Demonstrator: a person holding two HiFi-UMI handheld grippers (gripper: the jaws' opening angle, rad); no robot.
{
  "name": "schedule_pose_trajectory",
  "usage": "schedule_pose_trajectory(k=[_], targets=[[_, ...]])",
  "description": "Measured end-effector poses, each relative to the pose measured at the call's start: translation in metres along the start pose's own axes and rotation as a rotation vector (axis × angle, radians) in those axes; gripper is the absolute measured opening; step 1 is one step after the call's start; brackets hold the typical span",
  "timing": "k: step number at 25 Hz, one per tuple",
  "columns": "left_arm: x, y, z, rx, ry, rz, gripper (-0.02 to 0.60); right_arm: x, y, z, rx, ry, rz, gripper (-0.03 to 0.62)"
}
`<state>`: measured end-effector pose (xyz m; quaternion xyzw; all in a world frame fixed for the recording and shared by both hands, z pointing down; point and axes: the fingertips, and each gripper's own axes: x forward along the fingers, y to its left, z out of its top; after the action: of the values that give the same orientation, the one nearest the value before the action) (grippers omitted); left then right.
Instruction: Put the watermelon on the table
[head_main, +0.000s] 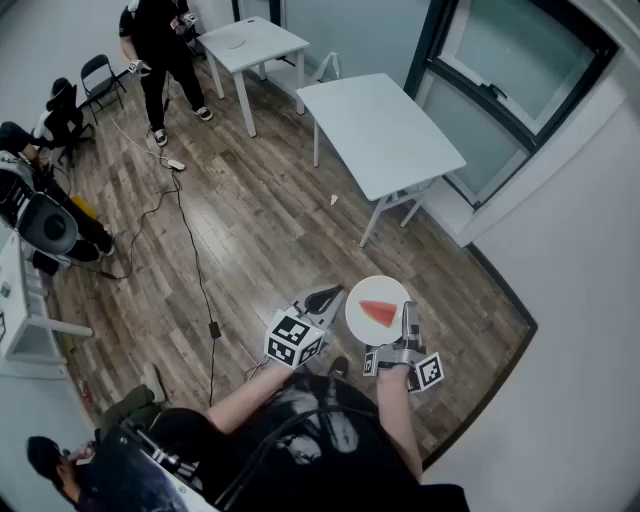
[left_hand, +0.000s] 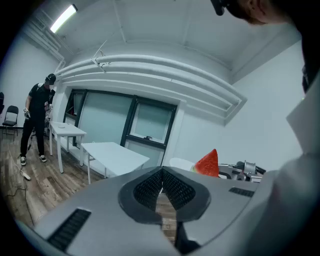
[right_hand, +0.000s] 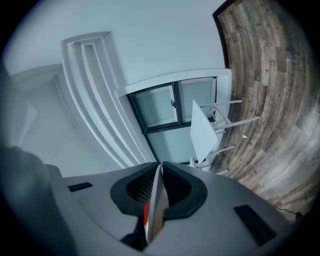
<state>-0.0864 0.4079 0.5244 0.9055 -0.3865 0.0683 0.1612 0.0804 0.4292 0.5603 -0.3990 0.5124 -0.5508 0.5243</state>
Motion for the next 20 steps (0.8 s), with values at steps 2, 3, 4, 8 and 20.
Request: schedule_pose_trajectory(k=[2, 3, 4, 8, 20], targets=[[-0.004, 0.003, 0.0, -0.006, -0.002, 0.002, 0.003, 0.001, 0.002, -0.004, -0.005, 0.004, 0.005, 0.034], [-0.005, 0.004, 0.0, -0.009, -0.004, 0.002, 0.003, 0.001, 0.003, -0.006, -0.007, 0.006, 0.008, 0.034], [-0.006, 0.005, 0.0, -0.01, -0.005, 0.002, 0.003, 0.002, 0.003, -0.007, -0.008, 0.007, 0.01, 0.034], [-0.005, 0.01, 0.0, -0.014, -0.005, -0.002, 0.003, 0.007, 0.003, -0.01, -0.011, 0.004, 0.018, 0.034], [-0.027, 0.046, 0.006, -0.02, -0.025, 0.0, 0.003, 0.024, 0.006, -0.048, 0.03, 0.021, 0.114, 0.035]])
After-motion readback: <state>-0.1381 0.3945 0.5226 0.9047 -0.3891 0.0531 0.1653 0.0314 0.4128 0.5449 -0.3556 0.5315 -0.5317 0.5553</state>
